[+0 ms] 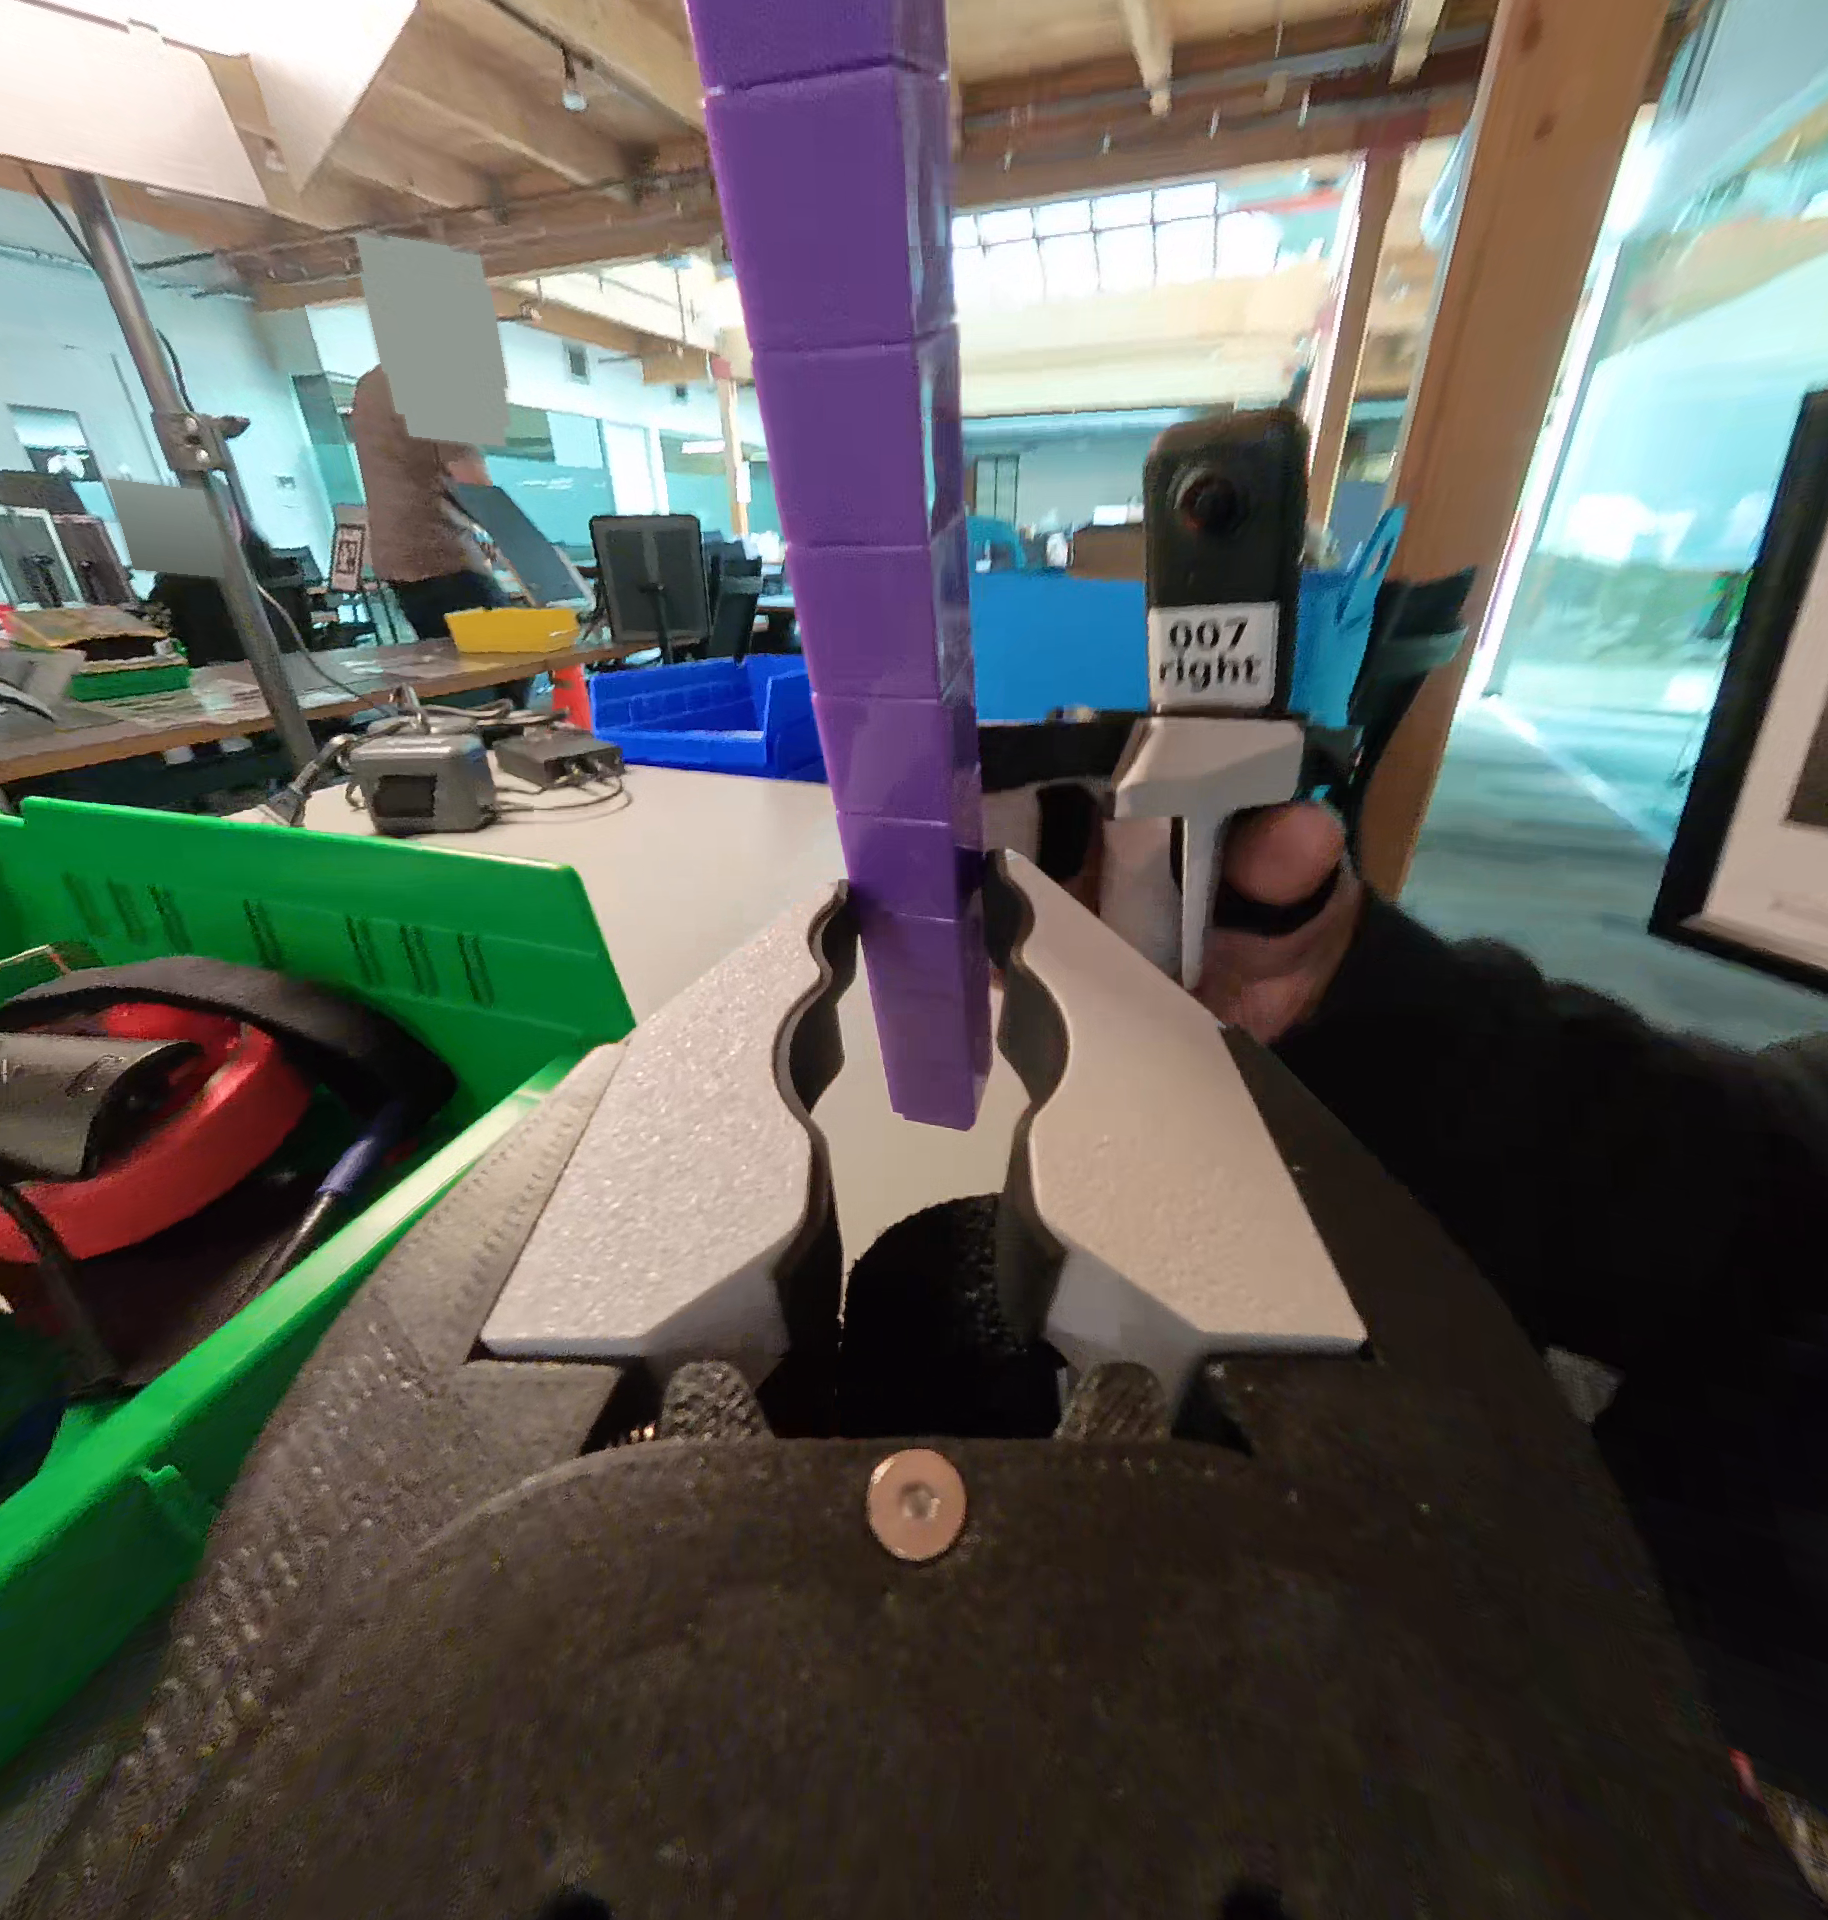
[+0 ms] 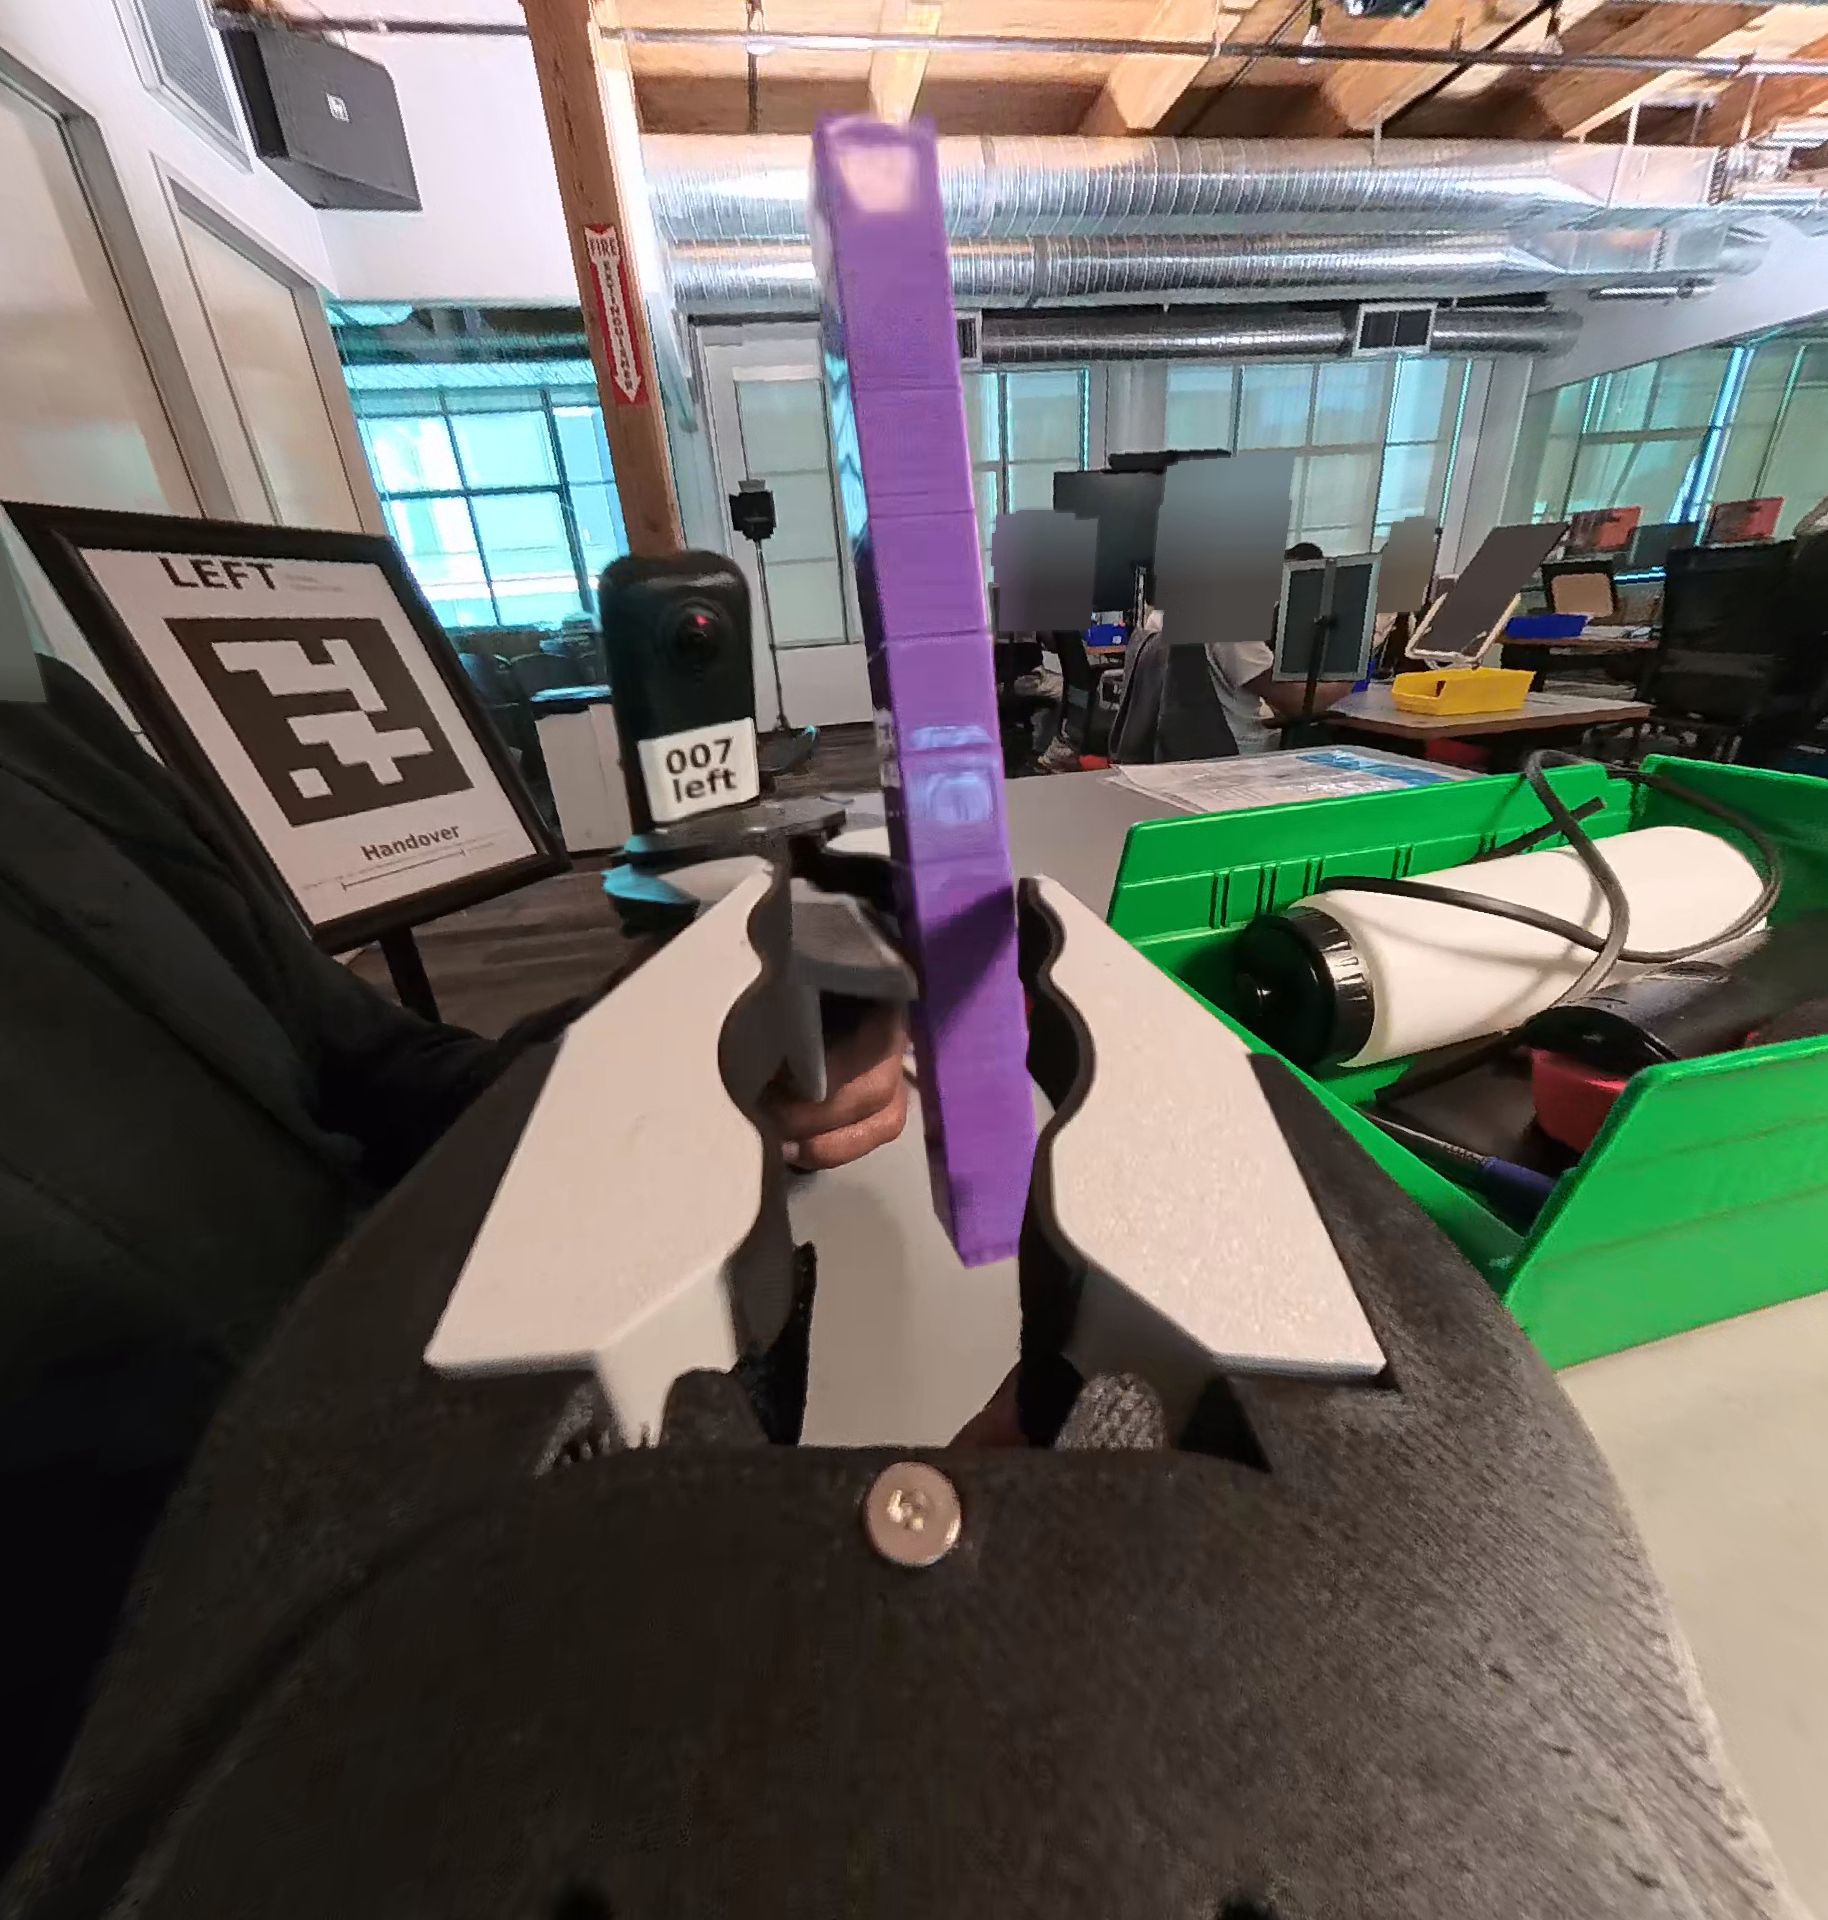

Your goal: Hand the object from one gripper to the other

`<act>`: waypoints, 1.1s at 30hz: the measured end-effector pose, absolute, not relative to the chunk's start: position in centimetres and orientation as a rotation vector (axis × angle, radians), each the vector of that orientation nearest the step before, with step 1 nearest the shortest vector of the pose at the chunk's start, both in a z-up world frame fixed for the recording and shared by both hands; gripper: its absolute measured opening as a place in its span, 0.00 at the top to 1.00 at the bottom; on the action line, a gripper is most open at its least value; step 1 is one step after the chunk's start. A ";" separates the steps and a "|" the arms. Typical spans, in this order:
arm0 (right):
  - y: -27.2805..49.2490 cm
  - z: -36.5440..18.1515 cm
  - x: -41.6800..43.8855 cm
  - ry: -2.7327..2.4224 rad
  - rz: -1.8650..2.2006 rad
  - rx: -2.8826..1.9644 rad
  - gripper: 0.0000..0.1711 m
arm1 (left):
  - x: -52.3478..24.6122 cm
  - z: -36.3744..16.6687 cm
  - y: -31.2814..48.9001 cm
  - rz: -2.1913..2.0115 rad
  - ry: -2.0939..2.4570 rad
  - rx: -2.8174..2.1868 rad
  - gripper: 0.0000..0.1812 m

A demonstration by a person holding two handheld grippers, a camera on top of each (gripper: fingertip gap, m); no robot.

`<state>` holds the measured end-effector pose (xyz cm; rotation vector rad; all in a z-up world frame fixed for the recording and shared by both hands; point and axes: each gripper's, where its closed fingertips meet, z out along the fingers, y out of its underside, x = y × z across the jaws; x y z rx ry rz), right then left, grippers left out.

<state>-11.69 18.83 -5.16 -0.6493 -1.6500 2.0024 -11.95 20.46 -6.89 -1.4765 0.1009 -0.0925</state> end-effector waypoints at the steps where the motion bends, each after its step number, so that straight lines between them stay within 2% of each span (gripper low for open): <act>1: 18.6 -5.4 -11.8 -1.661 1.981 -0.651 0.73 | -11.7 -7.4 20.7 -0.071 0.121 -1.504 0.86; 4: 18.6 -5.7 -12.5 -1.649 1.935 -0.675 0.83 | -11.0 -8.4 21.2 -0.030 0.177 -1.559 0.86; 6: 18.8 -5.6 -12.4 -1.640 1.944 -0.673 0.84 | -10.8 -8.4 21.2 -0.048 0.177 -1.556 0.86; 14: 19.1 -4.6 -11.9 -1.582 1.953 -0.603 0.86 | -10.9 -5.5 19.6 -0.250 0.103 -1.382 0.79; 24: 19.5 -4.3 -11.6 -1.564 1.964 -0.587 0.87 | -10.8 -4.6 18.7 -0.245 0.139 -1.340 0.78; 29: 17.5 -6.1 -11.5 -1.712 1.873 -0.531 0.87 | -10.2 -3.9 18.2 -0.307 0.155 -1.293 0.77; 30: 17.0 -6.6 -11.4 -1.748 1.853 -0.511 0.87 | -10.1 -4.2 18.4 -0.294 0.161 -1.311 0.78; 32: 16.4 -7.1 -11.4 -1.787 1.828 -0.496 0.87 | -9.3 -4.4 18.3 -0.274 0.217 -1.315 0.85; 33: 16.3 -7.2 -11.3 -1.797 1.830 -0.491 0.87 | -9.2 -4.5 18.3 -0.263 0.229 -1.317 0.85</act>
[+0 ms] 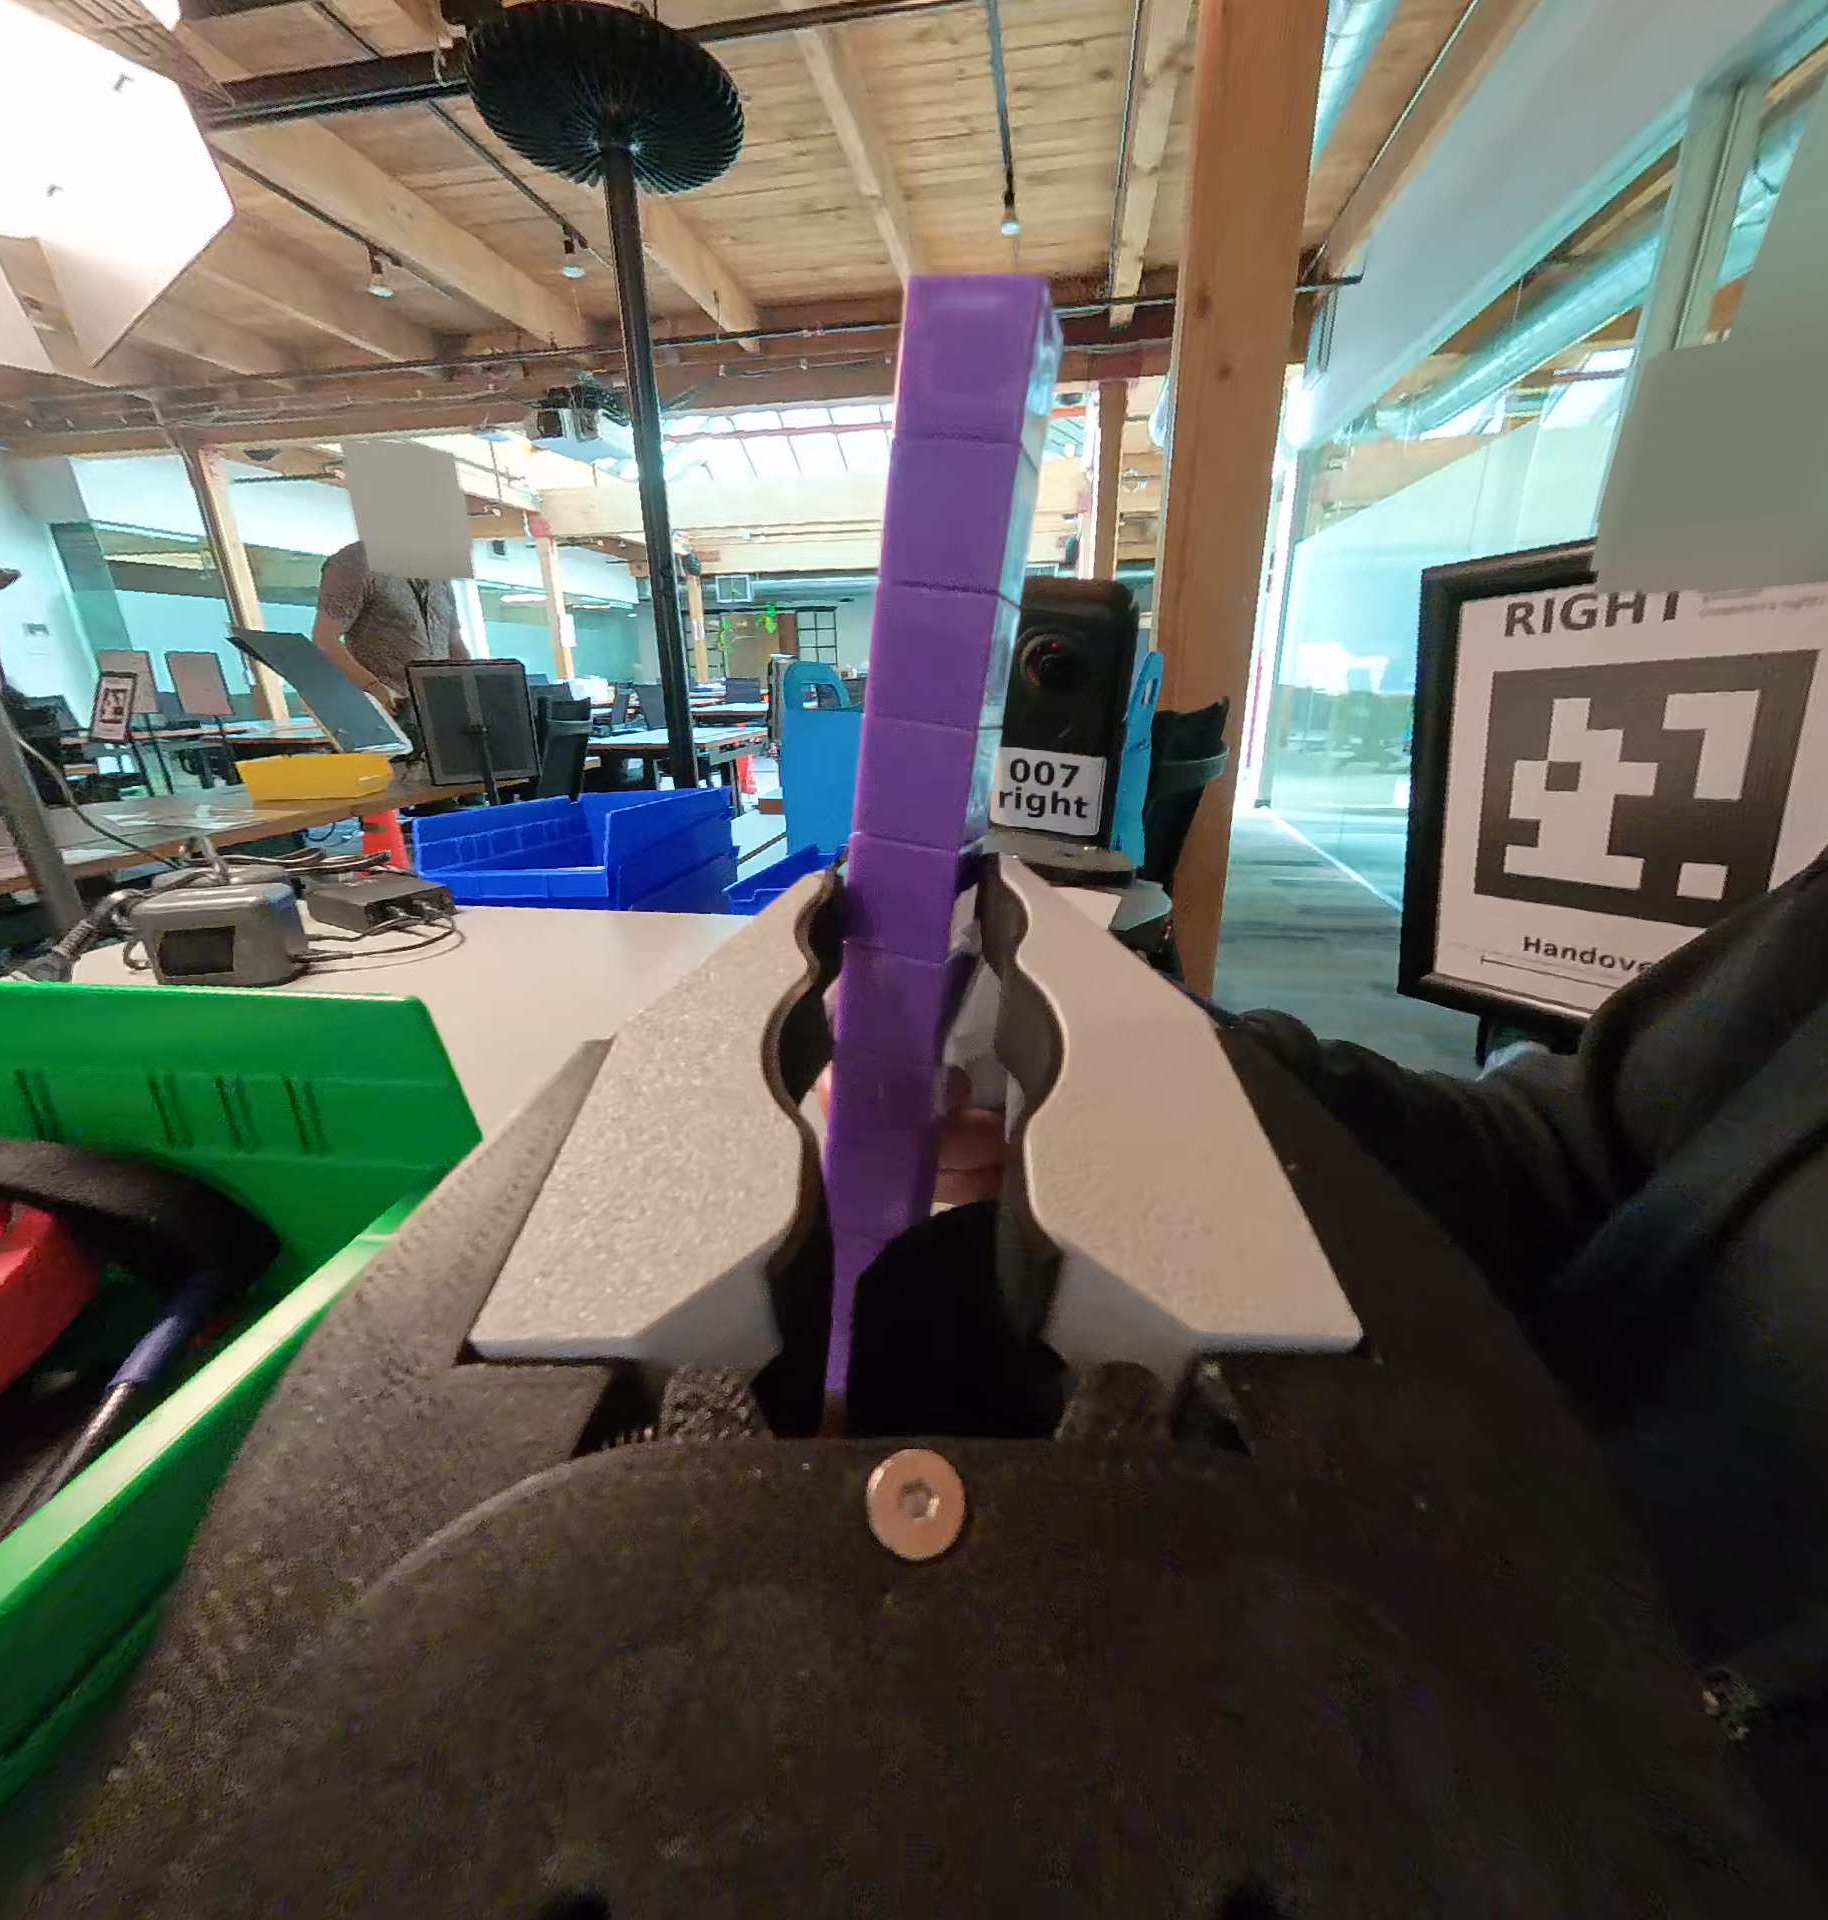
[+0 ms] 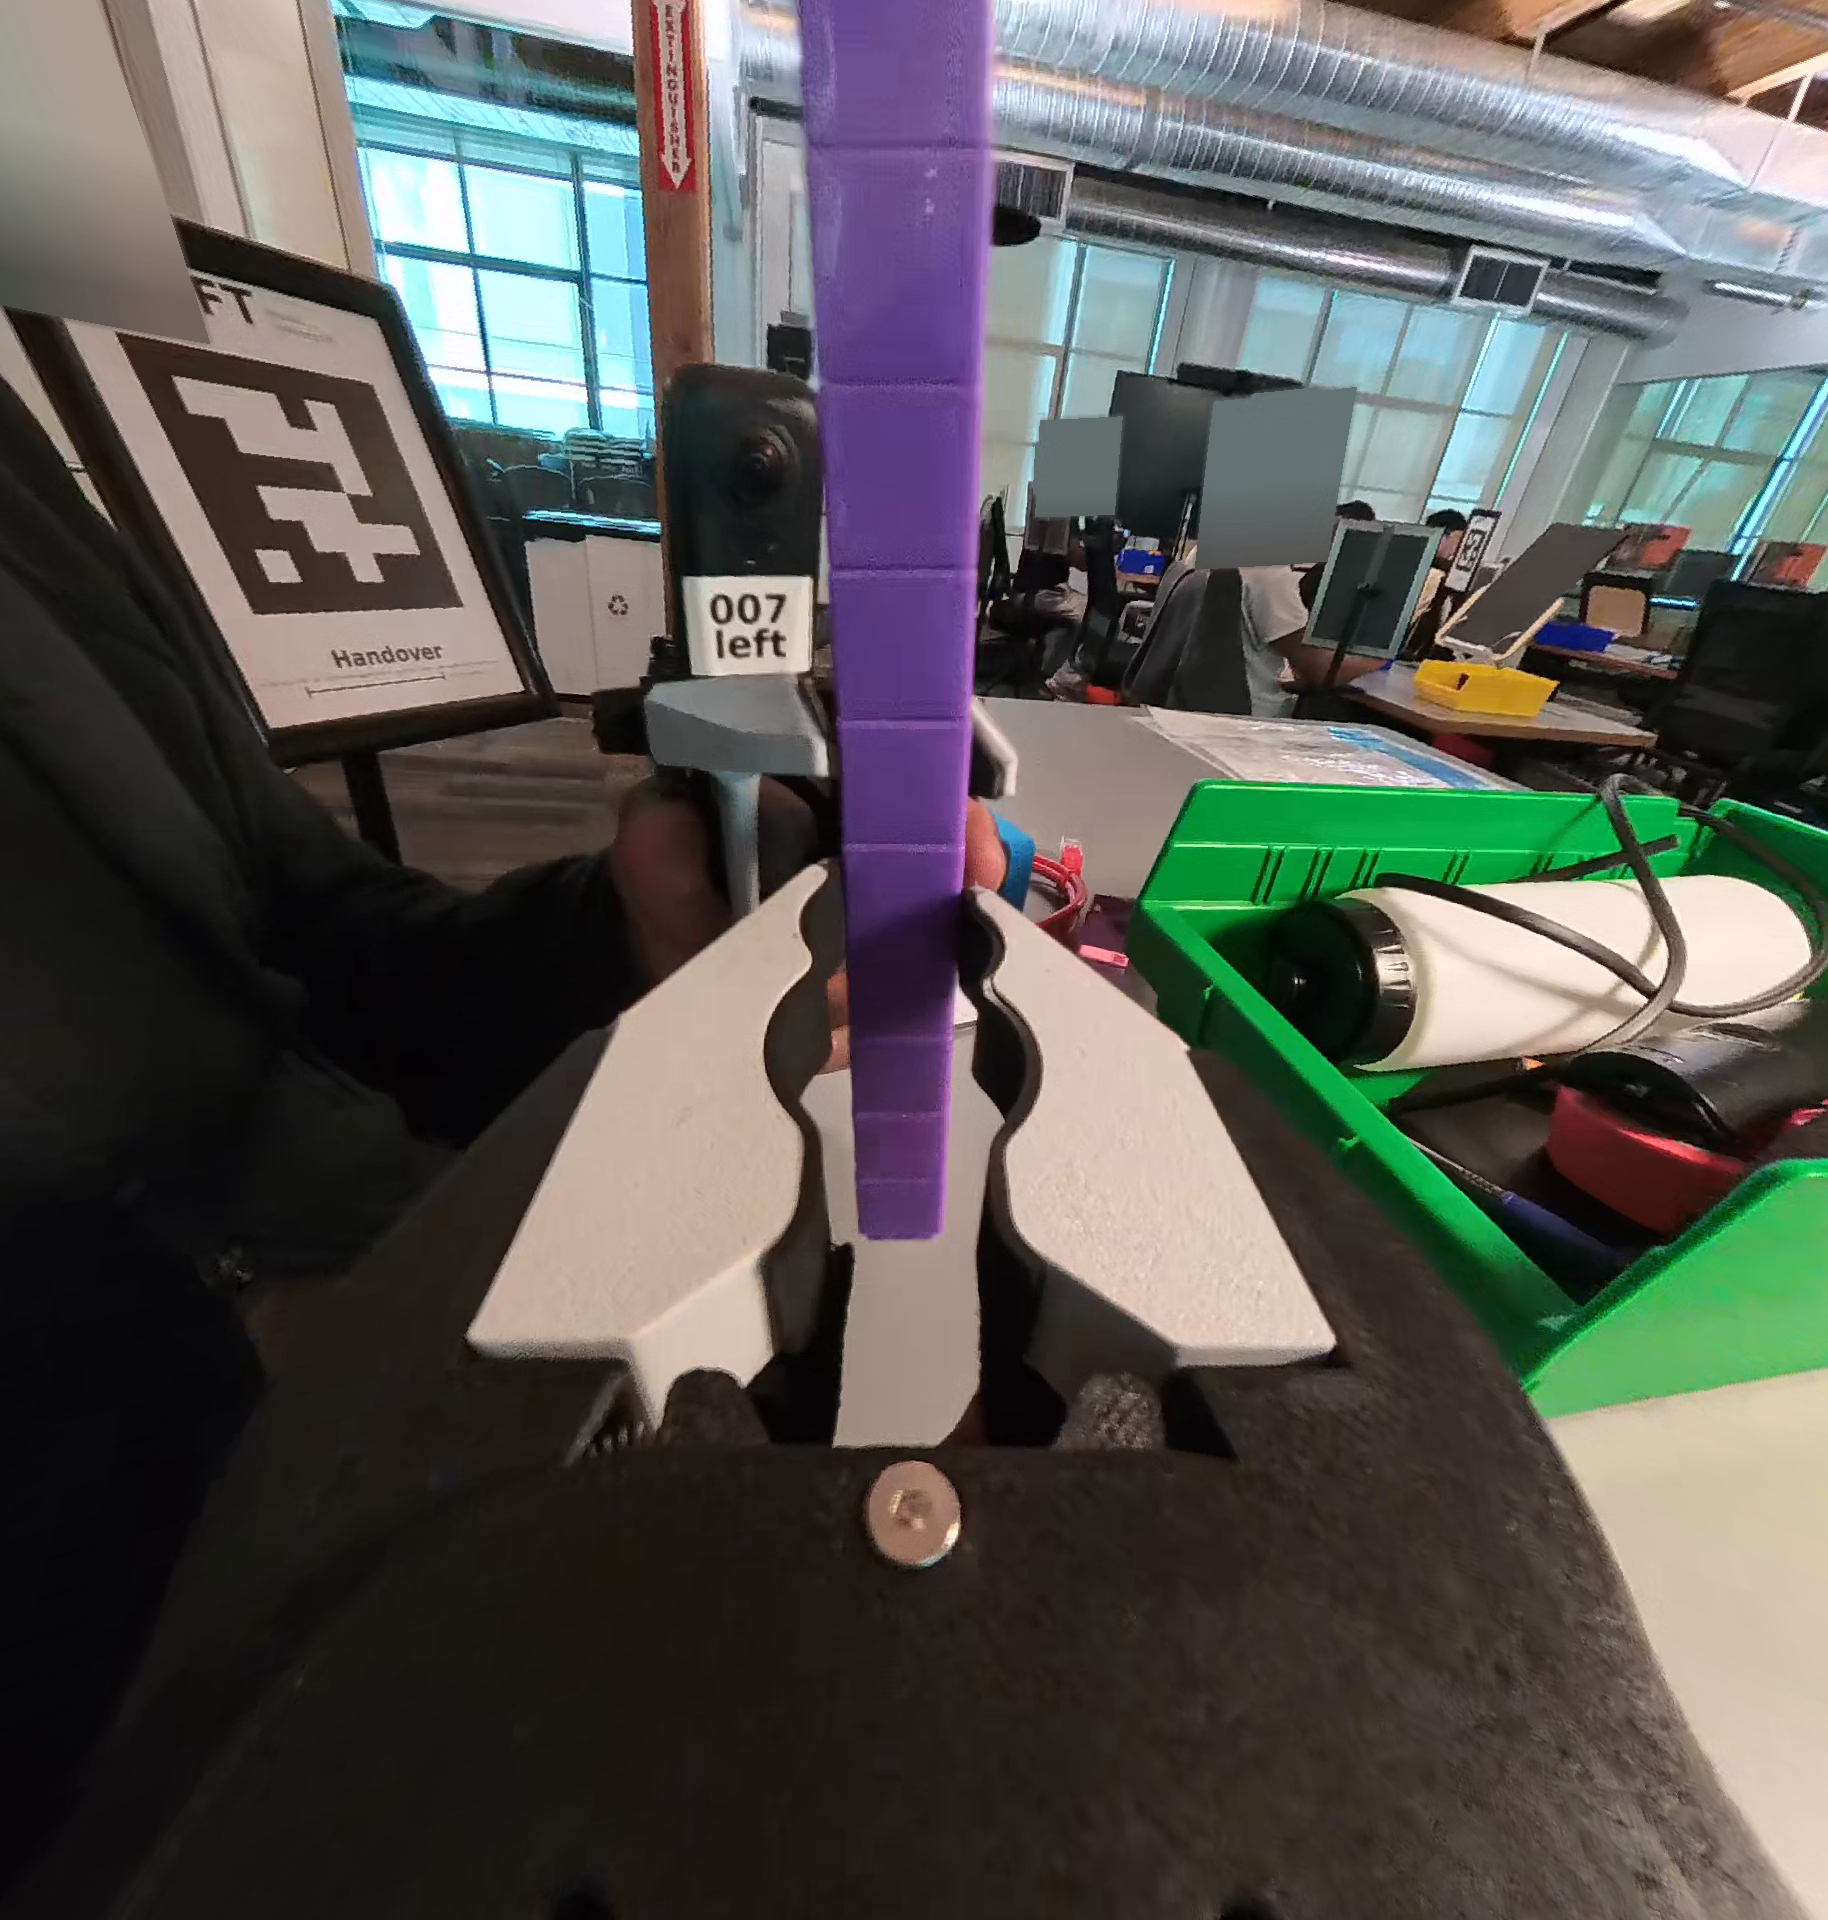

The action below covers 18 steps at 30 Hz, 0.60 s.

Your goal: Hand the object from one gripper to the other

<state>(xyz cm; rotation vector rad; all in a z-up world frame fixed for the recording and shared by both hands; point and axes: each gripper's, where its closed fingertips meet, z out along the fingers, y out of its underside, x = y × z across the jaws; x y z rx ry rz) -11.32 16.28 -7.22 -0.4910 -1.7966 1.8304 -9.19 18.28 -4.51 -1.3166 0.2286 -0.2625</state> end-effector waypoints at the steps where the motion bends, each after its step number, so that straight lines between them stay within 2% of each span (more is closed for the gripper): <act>1: 16.3 -7.2 -11.4 -1.795 1.831 -0.498 0.87 | -9.4 -4.6 18.3 -0.246 0.224 -1.322 0.86; 5: 17.8 -5.6 -11.0 -1.697 1.871 -0.497 0.79 | -10.6 -4.4 18.3 -0.192 0.177 -1.320 0.86; 9: 18.6 -3.0 -10.1 -1.587 1.982 -0.476 0.76 | -9.7 -5.1 18.8 -0.205 0.221 -1.362 0.86; 11: 17.8 -3.2 -10.2 -1.619 1.938 -0.461 0.78 | -9.1 -5.7 19.1 -0.192 0.259 -1.394 0.87; 12: 17.3 -3.4 -10.1 -1.637 1.921 -0.445 0.84 | -8.9 -6.0 19.3 -0.183 0.271 -1.411 0.86; 15: 17.2 -3.3 -10.3 -1.619 1.883 -0.440 0.85 | -8.7 -5.9 19.3 -0.194 0.264 -1.401 0.86; 18: 17.4 -2.7 -9.8 -1.560 1.894 -0.387 0.86 | -9.3 -4.8 18.9 -0.219 0.214 -1.345 0.77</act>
